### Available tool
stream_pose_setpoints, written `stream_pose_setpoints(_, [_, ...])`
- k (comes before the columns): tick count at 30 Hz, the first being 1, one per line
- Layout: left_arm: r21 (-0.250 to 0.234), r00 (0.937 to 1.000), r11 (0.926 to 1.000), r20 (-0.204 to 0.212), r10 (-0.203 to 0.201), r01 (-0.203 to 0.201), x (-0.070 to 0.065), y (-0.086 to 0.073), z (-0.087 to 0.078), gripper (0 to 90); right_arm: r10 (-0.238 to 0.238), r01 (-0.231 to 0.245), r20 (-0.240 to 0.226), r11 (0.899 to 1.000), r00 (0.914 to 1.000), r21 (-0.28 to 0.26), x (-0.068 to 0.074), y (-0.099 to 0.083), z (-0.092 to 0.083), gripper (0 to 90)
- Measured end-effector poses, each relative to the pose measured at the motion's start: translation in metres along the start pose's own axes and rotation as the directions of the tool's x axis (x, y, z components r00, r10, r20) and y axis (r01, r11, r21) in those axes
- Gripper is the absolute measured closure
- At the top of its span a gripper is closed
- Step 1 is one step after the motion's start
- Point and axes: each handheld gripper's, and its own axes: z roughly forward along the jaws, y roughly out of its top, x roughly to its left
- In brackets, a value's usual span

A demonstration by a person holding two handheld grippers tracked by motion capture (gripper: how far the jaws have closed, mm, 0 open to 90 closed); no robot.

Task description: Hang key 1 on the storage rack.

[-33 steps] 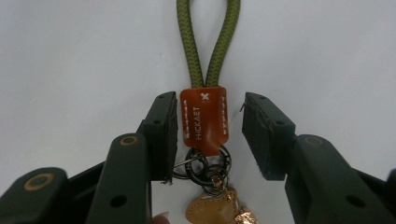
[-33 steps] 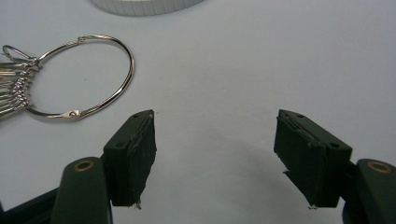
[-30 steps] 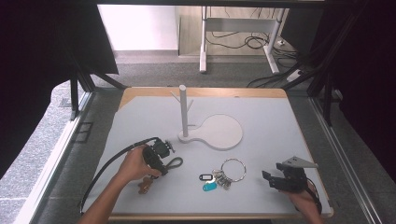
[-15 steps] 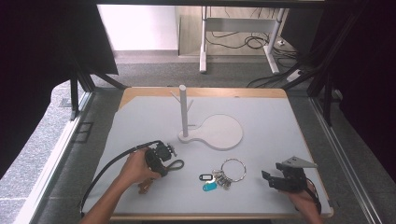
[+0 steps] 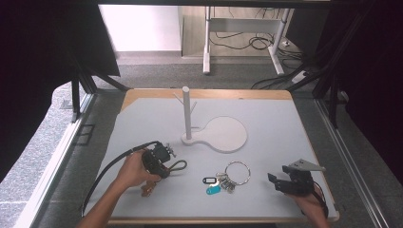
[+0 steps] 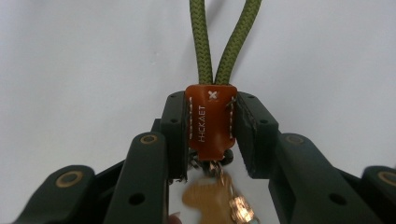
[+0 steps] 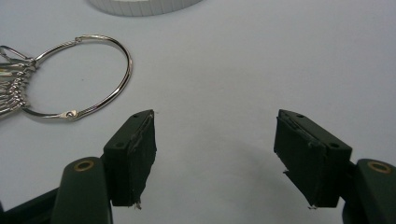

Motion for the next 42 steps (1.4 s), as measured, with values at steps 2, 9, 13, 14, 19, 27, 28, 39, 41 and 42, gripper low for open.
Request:
stream_pose_setpoints(2, [-0.023,1.0000,0.9997,-0.002,-0.002,0.002,0.001,-0.003,-0.009,66.9,0.000,0.000,0.001,1.000,1.0000,0.000,0.000,0.000,0.000,29.7])
stream_pose_setpoints(9, [-0.099,0.9998,0.9949,0.008,-0.019,0.020,0.004,-0.009,-0.035,66.8,-0.001,0.001,0.001,1.000,1.0000,-0.001,0.000,0.000,0.001,29.7])
stream_pose_setpoints(13, [-0.141,0.9993,0.9894,0.010,-0.036,0.037,0.005,-0.011,-0.045,66.9,0.003,-0.003,0.005,1.000,1.0000,-0.005,0.000,0.000,0.000,29.9])
stream_pose_setpoints(14, [-0.149,0.9991,0.9879,0.014,-0.041,0.042,0.005,-0.011,-0.047,66.9,0.005,-0.005,0.006,1.000,1.0000,-0.006,0.000,0.000,0.000,29.9])
stream_pose_setpoints(19, [-0.161,0.9992,0.9861,0.011,-0.038,0.040,0.007,-0.013,-0.057,66.8,0.005,-0.005,0.008,1.000,1.0000,-0.009,-0.001,-0.001,-0.001,30.0])
stream_pose_setpoints(27, [-0.195,0.9993,0.9801,0.015,-0.035,0.037,0.008,-0.015,-0.069,66.8,0.005,-0.005,0.007,1.000,1.0000,-0.007,0.000,-0.001,0.000,30.0])
stream_pose_setpoints(28, [-0.196,0.9994,0.9800,0.013,-0.033,0.035,0.008,-0.015,-0.071,66.8,0.006,-0.006,0.007,1.000,1.0000,-0.006,0.000,-0.001,0.000,30.0])
stream_pose_setpoints(39, [-0.239,0.9989,0.9701,0.028,-0.038,0.043,0.010,-0.018,-0.081,66.8,0.003,-0.003,-0.001,1.000,1.0000,-0.004,0.001,-0.001,0.000,30.0])
stream_pose_setpoints(41, [-0.239,0.9987,0.9700,0.030,-0.040,0.046,0.012,-0.018,-0.084,66.8,0.003,-0.003,0.000,1.000,1.0000,-0.005,0.001,-0.001,0.000,30.0])
stream_pose_setpoints(42, [-0.243,0.9987,0.9689,0.029,-0.042,0.048,0.012,-0.018,-0.085,66.9,0.004,-0.004,0.001,1.000,1.0000,-0.004,0.000,-0.001,0.000,30.0])
